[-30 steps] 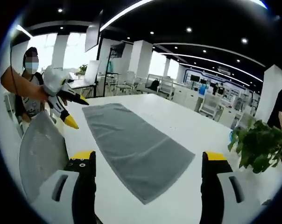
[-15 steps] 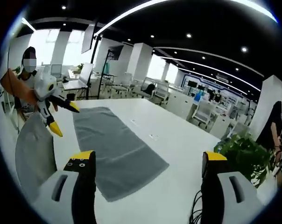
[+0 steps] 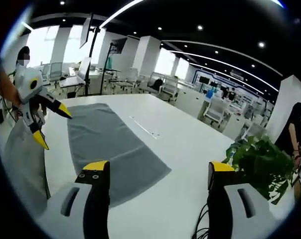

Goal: Fold the towel on the table until its edges align and the towel forms a compact rectangular stack.

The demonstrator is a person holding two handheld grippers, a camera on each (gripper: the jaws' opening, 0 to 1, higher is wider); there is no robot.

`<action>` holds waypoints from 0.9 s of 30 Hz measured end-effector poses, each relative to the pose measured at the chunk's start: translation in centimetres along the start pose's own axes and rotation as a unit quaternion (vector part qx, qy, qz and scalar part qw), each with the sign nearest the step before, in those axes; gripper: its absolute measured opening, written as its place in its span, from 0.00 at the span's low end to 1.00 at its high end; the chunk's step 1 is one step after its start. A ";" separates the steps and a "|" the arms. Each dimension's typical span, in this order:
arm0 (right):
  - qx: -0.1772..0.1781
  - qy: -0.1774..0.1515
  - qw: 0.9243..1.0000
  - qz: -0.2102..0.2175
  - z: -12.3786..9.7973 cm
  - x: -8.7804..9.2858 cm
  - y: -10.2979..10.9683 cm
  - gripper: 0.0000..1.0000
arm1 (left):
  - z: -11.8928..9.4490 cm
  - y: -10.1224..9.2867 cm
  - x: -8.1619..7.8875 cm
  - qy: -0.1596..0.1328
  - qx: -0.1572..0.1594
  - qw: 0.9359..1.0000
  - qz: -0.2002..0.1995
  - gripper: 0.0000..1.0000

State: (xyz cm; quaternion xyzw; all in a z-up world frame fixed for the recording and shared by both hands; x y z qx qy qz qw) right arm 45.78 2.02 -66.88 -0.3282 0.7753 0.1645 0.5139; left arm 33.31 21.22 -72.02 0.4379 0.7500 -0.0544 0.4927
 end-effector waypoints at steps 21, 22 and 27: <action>-0.046 0.042 0.998 0.024 9.4 6.1 -4.5 0.59 | 8.5 -4.6 0.6 0.033 0.055 0.998 -0.007 0.52; -0.047 0.044 0.998 0.025 9.6 6.2 -4.5 0.59 | 8.7 -4.9 0.8 0.036 0.062 0.997 -0.013 0.52; -0.058 0.051 0.997 0.030 11.6 7.4 -4.8 0.54 | 10.3 -5.4 1.3 0.044 0.071 0.997 -0.003 0.52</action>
Point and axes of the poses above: the point that each gripper's makers call its tool centre point, and the gripper's own axes: z roughly forward along the fingers, y roughly to its left, x roughly out of its underside, the point moved 2 cm from there along -z, roughly backward along the fingers, and after that the axes turned 11 degrees about z, right-handed, at the moved point
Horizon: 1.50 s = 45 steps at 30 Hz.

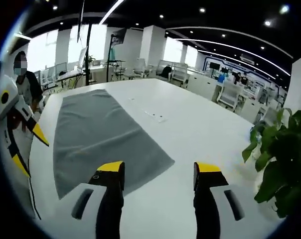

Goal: Fold the towel on the table until its edges align and the towel forms a compact rectangular stack.

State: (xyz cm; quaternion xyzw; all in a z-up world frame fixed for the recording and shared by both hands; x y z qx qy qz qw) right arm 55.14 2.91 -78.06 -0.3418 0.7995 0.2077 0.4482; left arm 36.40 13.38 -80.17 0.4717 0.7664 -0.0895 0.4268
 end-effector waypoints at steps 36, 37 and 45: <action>-0.013 0.062 0.998 0.022 13.7 5.1 -4.0 0.36 | 7.7 -5.0 4.9 0.082 0.079 0.993 0.008 0.30; -0.010 0.061 0.998 0.025 13.9 5.1 -4.2 0.35 | 7.7 -5.0 4.8 0.081 0.076 0.994 0.009 0.30; -0.002 0.058 0.996 0.065 14.9 5.6 -5.3 0.28 | 8.0 -5.3 4.8 0.085 0.076 0.993 -0.013 0.26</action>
Point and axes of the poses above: the point that each gripper's makers call its tool centre point, and the gripper's own axes: z roughly forward along the fingers, y roughly to its left, x roughly out of its underside, the point moved 2 cm from there along -z, roughly backward along the fingers, and after that the axes turned 11 degrees about z, right-handed, at the moved point
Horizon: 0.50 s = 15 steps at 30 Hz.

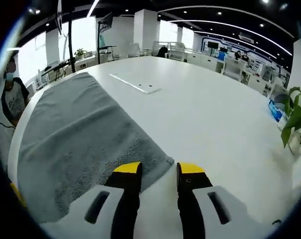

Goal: Fold the towel on the table until its edges align and the towel forms a compact rectangular stack.

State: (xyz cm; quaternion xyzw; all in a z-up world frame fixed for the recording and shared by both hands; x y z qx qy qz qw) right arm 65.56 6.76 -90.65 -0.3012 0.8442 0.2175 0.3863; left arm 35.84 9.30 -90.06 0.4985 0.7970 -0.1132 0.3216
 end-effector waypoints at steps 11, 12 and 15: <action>-0.020 -0.009 1.000 0.022 0.7 -0.3 0.1 0.21 | 0.4 -0.2 -0.2 0.008 0.010 1.000 -0.018 0.27; -0.020 -0.005 1.000 0.010 0.6 -0.2 0.0 0.19 | 0.4 -0.1 -0.1 0.011 0.005 1.000 -0.015 0.25; -0.030 -0.004 1.000 -0.002 0.5 0.0 0.3 0.12 | 0.6 0.2 -0.1 0.018 -0.005 1.000 0.000 0.18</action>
Point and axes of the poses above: the point that each gripper's makers call its tool centre point, and the gripper's own axes: z roughly forward along the fingers, y roughly to its left, x roughly out of its underside, the point moved 2 cm from there along -z, roughly backward along the fingers, and after that the axes turned 11 degrees about z, right-handed, at the moved point
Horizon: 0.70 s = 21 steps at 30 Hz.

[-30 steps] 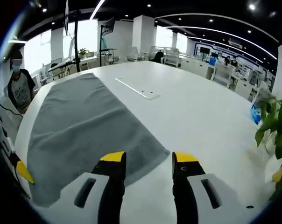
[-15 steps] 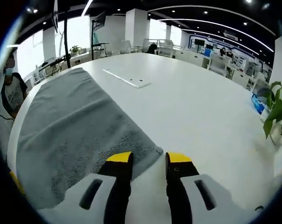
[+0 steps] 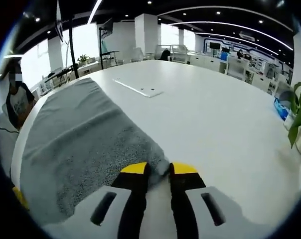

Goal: Fold the towel on the table until its edges align and the towel forms a compact rectangular stack.

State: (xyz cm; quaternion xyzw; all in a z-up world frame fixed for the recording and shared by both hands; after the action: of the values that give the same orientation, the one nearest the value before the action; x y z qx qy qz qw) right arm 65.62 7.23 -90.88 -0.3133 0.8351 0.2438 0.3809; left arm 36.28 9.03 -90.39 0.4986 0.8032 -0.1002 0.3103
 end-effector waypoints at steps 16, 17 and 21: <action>0.047 0.020 0.999 -0.010 -2.2 0.1 0.0 0.02 | 0.5 -0.6 -1.2 -0.019 0.037 0.998 -0.048 0.05; 0.056 0.018 0.998 -0.003 -2.5 0.0 -0.3 0.02 | 0.4 -0.7 -1.7 -0.034 0.041 0.997 -0.057 0.05; 0.083 0.013 0.996 0.011 -4.0 0.0 -1.3 0.02 | -0.7 -0.7 -4.5 -0.091 0.060 0.992 -0.070 0.04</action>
State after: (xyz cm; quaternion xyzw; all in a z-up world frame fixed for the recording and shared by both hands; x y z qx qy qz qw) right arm 64.57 3.77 -88.67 -0.2749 0.8605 0.1736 0.3923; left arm 36.75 5.75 -87.24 0.4478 0.7970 -0.2148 0.3437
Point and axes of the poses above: the point that each gripper's makers call its tool centre point, and the gripper's own axes: z roughly forward along the fingers, y roughly to its left, x roughly out of its underside, the point moved 2 cm from there along -z, roughly backward along the fingers, and after that the axes turned 11 degrees about z, right-handed, at the moved point
